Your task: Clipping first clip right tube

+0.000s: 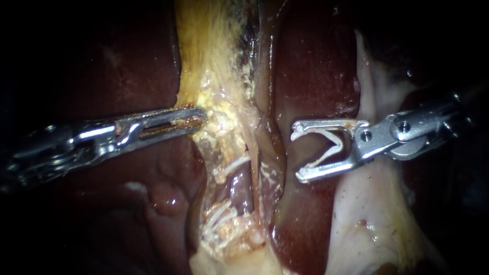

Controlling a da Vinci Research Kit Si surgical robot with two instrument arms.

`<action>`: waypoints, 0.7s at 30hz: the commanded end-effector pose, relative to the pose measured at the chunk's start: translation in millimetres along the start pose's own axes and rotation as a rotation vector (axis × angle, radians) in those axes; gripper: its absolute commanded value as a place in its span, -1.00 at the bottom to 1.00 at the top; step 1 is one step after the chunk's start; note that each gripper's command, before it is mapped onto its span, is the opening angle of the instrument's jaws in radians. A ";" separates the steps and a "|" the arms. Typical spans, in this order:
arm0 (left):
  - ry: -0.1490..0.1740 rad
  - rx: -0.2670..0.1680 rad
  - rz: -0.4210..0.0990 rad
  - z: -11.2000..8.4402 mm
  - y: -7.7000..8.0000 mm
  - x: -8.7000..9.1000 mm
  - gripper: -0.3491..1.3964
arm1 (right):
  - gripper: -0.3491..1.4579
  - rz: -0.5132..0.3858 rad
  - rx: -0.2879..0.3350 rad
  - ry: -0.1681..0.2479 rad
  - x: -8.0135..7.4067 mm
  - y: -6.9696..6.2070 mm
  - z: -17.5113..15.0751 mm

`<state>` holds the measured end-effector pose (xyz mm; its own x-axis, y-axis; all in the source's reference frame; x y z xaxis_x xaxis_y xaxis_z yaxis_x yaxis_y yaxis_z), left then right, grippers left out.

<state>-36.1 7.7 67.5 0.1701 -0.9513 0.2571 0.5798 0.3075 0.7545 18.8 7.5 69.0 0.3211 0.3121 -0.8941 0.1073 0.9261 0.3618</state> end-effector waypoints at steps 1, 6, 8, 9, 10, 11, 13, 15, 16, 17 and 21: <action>0.000 0.000 -0.001 -0.1 0.0 -0.1 -1.00 | 0.05 0.000 0.000 0.000 0.0 0.0 0.0; 0.001 -0.005 -0.006 -2.1 -0.6 -1.0 -1.00 | 0.05 0.036 0.019 0.004 -0.5 -0.5 0.6; 0.002 -0.012 -0.011 -3.4 -1.2 -1.6 -1.00 | 0.05 0.102 0.035 0.006 -1.0 -1.0 1.3; -0.002 -0.014 -0.019 -4.0 -1.5 -1.8 -1.00 | 0.05 0.126 0.046 0.007 -1.5 -1.4 1.9; -0.008 -0.014 -0.021 -4.6 -1.8 -2.1 -1.00 | 0.05 0.134 0.051 0.008 -1.9 -1.6 2.4; -0.013 -0.013 -0.018 -5.4 -2.1 -2.4 -1.00 | 0.05 0.154 0.056 0.007 -2.3 -1.9 3.0; -0.024 -0.012 -0.016 -6.6 -2.7 -2.9 -1.00 | 0.05 0.191 0.075 0.008 -3.3 -2.4 4.4; -0.030 -0.014 -0.015 -7.7 -3.4 -3.4 -1.00 | 0.05 0.218 0.088 0.007 -4.3 -2.8 5.7; -0.032 -0.013 -0.011 -8.1 -3.7 -3.6 -1.00 | 0.05 0.225 0.096 0.006 -4.8 -3.0 6.5; -0.036 -0.014 -0.013 -8.4 -4.0 -3.7 -1.00 | 0.05 0.239 0.101 0.006 -5.3 -3.2 7.0; -0.041 -0.013 -0.007 -9.3 -5.3 -3.9 -1.00 | 0.05 0.298 0.121 0.000 -7.1 -3.6 9.1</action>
<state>-32.5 9.5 56.6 0.1339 -0.9523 0.2743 0.5901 0.2990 0.7499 25.1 -0.3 77.1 0.3558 0.5736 -0.7379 0.1162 0.7562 0.6439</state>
